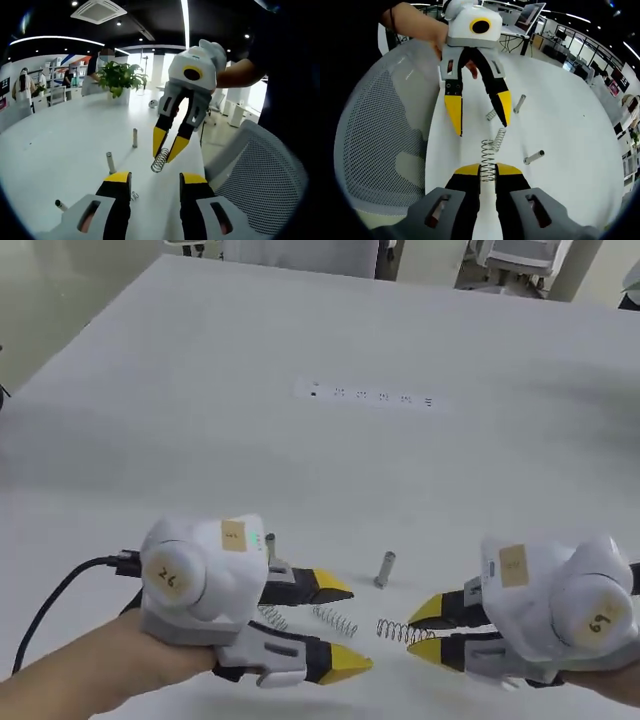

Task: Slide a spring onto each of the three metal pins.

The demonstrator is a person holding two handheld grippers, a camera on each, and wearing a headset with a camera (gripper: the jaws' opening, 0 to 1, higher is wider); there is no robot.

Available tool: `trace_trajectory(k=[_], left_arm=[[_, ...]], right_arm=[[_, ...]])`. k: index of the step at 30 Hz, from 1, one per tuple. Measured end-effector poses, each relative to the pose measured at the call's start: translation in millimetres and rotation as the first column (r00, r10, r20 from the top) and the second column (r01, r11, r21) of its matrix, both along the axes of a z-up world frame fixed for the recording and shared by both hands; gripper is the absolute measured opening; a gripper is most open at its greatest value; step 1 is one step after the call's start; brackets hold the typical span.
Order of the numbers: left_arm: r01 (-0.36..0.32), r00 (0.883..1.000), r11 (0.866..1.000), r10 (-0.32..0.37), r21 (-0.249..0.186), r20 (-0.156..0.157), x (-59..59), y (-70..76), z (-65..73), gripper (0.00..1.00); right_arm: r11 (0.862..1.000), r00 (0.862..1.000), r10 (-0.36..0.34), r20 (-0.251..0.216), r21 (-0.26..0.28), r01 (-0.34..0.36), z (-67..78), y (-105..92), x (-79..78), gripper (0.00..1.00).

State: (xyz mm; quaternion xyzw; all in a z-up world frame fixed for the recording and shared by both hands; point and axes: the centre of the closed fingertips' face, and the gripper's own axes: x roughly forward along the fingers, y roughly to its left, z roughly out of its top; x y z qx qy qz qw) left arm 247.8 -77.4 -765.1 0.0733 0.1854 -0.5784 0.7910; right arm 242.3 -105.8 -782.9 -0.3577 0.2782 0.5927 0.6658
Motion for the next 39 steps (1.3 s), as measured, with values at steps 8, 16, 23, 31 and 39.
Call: trace_trajectory(k=[8,16,23,31,39], left_arm=[[0.009,1.000,1.000,-0.009,-0.023,0.004,-0.8,-5.9,2.2,0.24],[0.000,1.000,0.997,-0.001,-0.073,-0.009,-1.2,-9.2,8.2,0.20],[0.010,1.000,0.996,-0.010,-0.087,0.002,-7.2,-14.8,10.5,0.15],[0.017,1.000,0.995,-0.016,-0.095,0.006,-9.9,-17.0,11.1,0.09],[0.015,1.000,0.996,-0.015,-0.091,0.011,-11.8,-18.0,10.1,0.05]], right_arm=[[0.999,1.000,0.006,0.012,0.039,-0.007,8.0,7.5,0.9,0.08],[0.998,0.999,0.041,0.019,0.045,-0.042,9.5,8.5,-8.1,0.08],[0.997,0.998,0.051,0.034,0.056,-0.052,15.9,10.3,-7.3,0.08],[0.995,0.996,0.076,0.035,0.060,-0.078,17.6,13.7,-12.6,0.08],[0.994,0.996,0.086,0.036,0.071,-0.088,18.4,15.6,-14.8,0.08]])
